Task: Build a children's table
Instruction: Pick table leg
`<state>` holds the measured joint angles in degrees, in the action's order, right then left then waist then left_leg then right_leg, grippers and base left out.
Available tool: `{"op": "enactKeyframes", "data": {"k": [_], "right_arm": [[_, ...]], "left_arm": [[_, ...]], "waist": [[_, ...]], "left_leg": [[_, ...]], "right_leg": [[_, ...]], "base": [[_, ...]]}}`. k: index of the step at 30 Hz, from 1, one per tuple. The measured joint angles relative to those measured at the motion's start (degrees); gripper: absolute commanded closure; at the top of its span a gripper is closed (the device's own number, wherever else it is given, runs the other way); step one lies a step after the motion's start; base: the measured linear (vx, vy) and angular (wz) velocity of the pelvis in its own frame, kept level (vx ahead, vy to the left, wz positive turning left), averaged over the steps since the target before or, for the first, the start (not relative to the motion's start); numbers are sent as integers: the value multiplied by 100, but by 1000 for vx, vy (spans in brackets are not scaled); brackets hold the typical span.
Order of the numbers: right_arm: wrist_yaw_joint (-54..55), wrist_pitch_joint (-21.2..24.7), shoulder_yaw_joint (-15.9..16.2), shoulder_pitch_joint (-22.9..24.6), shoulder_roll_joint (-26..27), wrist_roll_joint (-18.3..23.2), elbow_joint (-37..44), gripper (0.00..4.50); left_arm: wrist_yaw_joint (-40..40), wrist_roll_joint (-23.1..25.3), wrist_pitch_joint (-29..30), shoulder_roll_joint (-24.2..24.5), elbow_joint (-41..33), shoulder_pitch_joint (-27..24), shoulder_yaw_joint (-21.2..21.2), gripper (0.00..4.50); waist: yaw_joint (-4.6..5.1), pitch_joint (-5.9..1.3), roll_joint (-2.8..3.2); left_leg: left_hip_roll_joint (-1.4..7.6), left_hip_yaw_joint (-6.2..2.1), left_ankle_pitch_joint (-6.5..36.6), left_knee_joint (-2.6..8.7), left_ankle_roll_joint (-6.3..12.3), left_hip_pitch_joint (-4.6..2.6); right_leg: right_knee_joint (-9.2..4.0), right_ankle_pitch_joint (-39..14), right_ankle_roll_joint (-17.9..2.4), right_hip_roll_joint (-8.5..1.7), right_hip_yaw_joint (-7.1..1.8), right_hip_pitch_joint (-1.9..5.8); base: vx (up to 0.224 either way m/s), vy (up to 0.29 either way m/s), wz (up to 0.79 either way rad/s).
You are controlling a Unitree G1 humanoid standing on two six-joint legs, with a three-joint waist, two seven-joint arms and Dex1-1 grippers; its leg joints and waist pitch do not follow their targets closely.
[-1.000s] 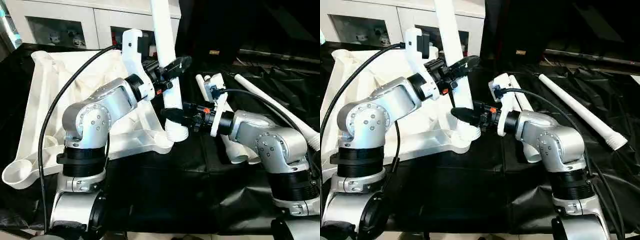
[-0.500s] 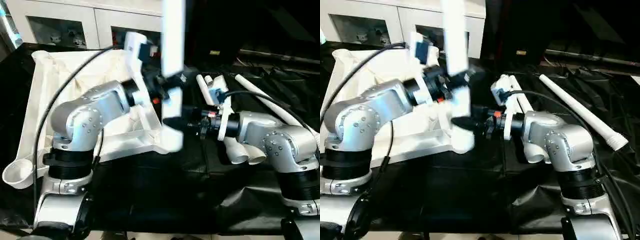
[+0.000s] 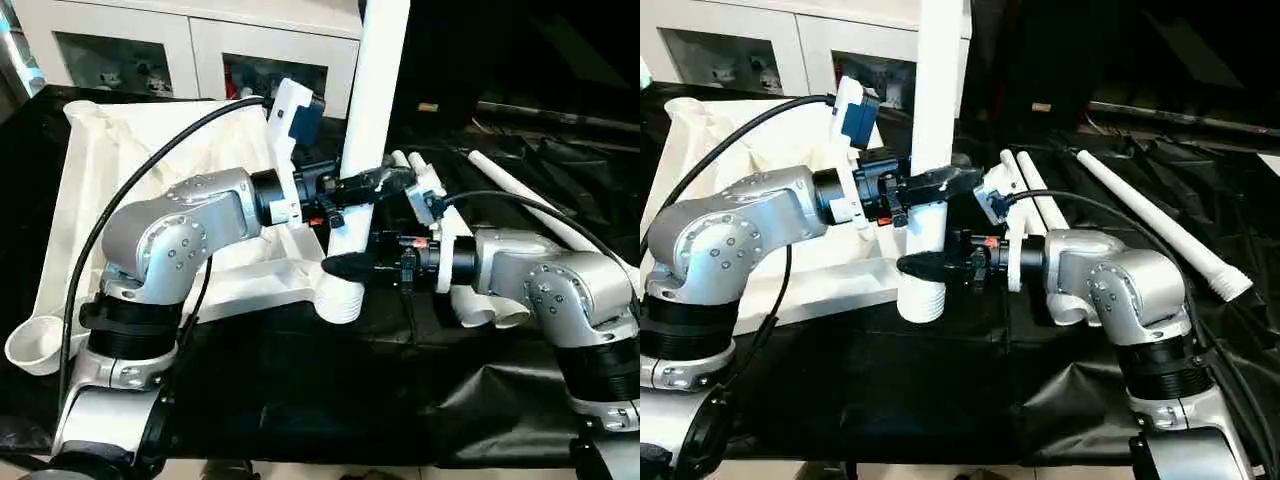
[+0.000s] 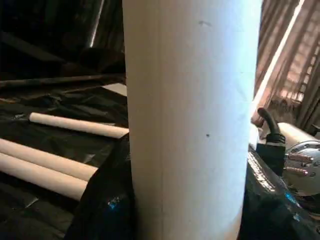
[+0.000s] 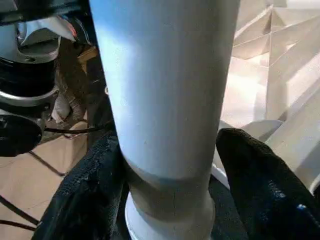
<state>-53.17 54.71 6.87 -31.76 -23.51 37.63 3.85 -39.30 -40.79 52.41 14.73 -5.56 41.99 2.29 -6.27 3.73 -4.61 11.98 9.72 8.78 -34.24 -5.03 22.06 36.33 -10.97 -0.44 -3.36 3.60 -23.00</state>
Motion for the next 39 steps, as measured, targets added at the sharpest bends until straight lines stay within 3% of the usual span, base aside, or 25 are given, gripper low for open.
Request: {"op": "enactKeyframes", "data": {"k": [13, 14, 16, 21, 30, 31, 32, 33, 39], "right_arm": [[-70, 91, 3, 2, 36, 85, 0, 148], [-80, 98, 4, 3, 35, 87, 0, 176], [-110, 103, 4, 5, 33, 93, 0, 176], [-191, 109, 24, 10, 30, 137, 6, 231], [-228, 109, 29, 12, 27, 156, 54, 255], [-228, 109, 29, 11, 26, 157, 54, 255], [-229, 107, 30, 11, 25, 157, 54, 199], [-230, 105, 30, 11, 24, 156, 54, 185], [-211, 106, 41, 18, 24, 141, 50, 154]], "left_arm": [[-119, -117, 29, 17, 0, 0, -32, 262], [-142, -131, 35, 23, 0, 0, -35, 262], [-159, -161, 48, 21, 0, 0, -46, 262], [-169, -179, 67, 9, 0, 0, -66, 262], [-169, -225, 116, -42, 6, 0, -124, 262], [-169, -225, 117, -43, 6, 0, -124, 262], [-169, -225, 117, -43, 6, 0, -124, 262], [-169, -225, 117, -43, 6, 0, -124, 262], [-188, -260, 115, -61, 6, 1, -131, 262]], "waist": [[-2, -1, -8], [-2, -1, -8], [-3, -1, -8], [-3, -2, -8], [-3, -3, -9], [-3, -2, -9], [-3, -2, -9], [-3, -2, -9], [-4, -2, -9]], "left_leg": [[0, 0, 0, -1, 0, 1], [0, 0, 0, -1, 0, 1], [0, 0, 0, -2, 0, 1], [0, 0, 0, -2, 0, 0], [0, 0, 0, -3, 0, 1], [0, 0, 0, -3, 0, 1], [0, 0, 0, -3, 0, 1], [0, 0, 0, -3, 0, 1], [0, 0, 0, -3, 0, 0]], "right_leg": [[0, 1, -1, 0, 0, 0], [0, 1, -1, 0, 0, 0], [0, 1, -1, 0, 0, 0], [0, 1, 0, 0, 0, 0], [0, 1, -1, 0, 0, 1], [0, 1, -1, 0, 0, 0], [0, 1, -1, 0, 0, 1], [0, 1, -1, 0, 0, 1], [0, 2, -1, 0, 0, 1]], "base": [[0, 0, 0], [0, 0, 0], [0, 0, 0], [0, 0, 0], [0, 0, 0], [0, 0, 0], [0, 0, 0], [0, 0, 0], [0, 0, 0]]}}
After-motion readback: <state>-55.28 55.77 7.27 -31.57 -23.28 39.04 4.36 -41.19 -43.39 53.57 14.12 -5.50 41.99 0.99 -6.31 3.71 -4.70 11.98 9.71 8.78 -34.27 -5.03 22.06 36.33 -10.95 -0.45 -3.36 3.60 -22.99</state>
